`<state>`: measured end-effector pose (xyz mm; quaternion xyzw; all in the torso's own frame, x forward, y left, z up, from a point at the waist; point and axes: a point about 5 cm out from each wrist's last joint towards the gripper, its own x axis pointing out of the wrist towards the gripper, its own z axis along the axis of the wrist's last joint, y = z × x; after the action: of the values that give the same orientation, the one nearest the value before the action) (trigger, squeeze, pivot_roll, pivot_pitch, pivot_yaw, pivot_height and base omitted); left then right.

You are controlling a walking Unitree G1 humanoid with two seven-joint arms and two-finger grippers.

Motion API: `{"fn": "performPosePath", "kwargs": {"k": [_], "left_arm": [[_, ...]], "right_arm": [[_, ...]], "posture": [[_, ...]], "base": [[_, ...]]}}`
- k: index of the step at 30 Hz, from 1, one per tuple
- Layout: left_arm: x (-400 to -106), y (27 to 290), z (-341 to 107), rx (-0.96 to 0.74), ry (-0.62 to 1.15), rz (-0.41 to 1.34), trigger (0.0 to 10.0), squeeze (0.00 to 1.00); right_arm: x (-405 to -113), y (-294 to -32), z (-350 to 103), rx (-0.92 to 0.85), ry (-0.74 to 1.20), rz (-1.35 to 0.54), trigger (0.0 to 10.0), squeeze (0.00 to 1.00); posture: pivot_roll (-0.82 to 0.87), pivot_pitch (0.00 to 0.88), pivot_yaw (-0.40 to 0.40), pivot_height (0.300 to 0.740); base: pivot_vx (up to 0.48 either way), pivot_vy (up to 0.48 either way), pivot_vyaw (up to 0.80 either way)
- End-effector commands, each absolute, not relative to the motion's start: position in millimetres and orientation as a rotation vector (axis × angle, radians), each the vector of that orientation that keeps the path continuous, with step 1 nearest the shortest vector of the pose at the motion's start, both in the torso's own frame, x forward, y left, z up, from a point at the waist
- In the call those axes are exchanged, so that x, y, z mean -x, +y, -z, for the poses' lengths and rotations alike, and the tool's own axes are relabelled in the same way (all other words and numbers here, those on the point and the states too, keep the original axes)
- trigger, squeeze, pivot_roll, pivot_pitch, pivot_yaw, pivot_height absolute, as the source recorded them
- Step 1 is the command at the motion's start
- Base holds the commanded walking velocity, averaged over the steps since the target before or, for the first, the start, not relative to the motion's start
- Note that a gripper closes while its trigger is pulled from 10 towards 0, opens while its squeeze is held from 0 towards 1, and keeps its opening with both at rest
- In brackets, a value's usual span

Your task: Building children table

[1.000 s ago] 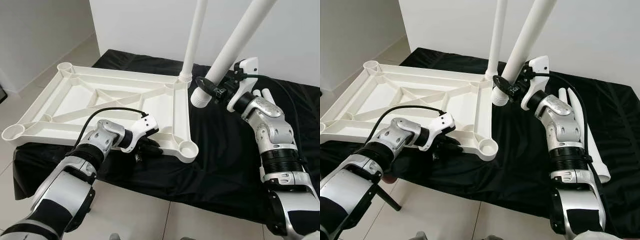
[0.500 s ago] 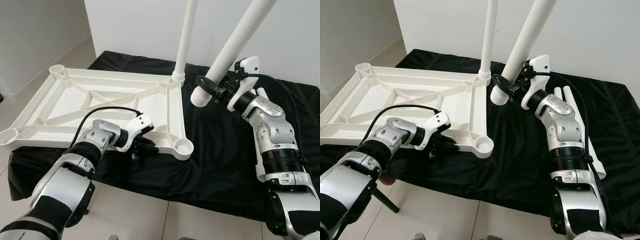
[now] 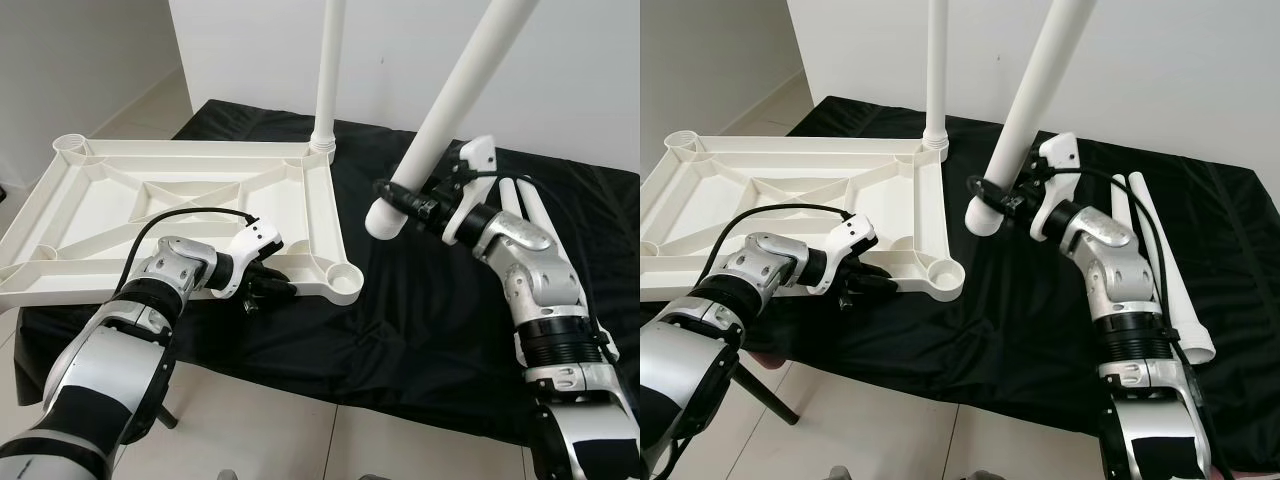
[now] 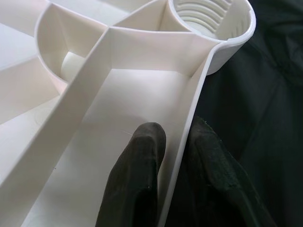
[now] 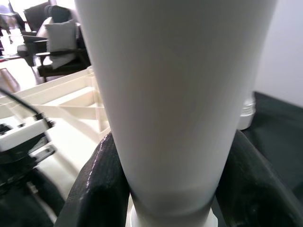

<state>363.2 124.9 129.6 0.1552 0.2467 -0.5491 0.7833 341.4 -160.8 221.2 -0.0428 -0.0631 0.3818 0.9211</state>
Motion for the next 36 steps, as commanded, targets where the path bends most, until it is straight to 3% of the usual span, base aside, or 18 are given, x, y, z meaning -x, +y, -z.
{"fn": "performPosePath", "kwargs": {"k": [1, 11, 24, 36], "left_arm": [[-376, 136, -124, -0.367, 0.477, 0.834, 10.0, 0.0], [-378, 98, -140, -0.334, 0.343, 0.917, 10.0, 0.0], [-374, 98, -140, -0.336, 0.315, 0.945, 10.0, 0.0], [-349, 73, -123, -0.416, 0.289, 1.119, 10.0, 0.0]], "right_arm": [[-339, -155, -224, 0.083, -0.143, -0.822, 10.0, 0.0], [-328, -145, -211, 0.078, -0.128, -0.861, 10.0, 0.0], [-323, -150, -204, 0.07, -0.132, -0.803, 10.0, 0.0], [-327, -152, -215, 0.071, -0.178, -0.793, 10.0, 0.0]], "posture": [[-0.07, 0.0, -0.011, 0.74], [-0.06, 0.0, -0.021, 0.74], [-0.06, 0.008, -0.013, 0.74], [-0.05, 0.005, -0.013, 0.74]], "base": [[0.0, 0.0, 0.0], [0.0, 0.0, 0.0], [0.0, 0.0, 0.0], [0.0, 0.0, 0.0]]}}
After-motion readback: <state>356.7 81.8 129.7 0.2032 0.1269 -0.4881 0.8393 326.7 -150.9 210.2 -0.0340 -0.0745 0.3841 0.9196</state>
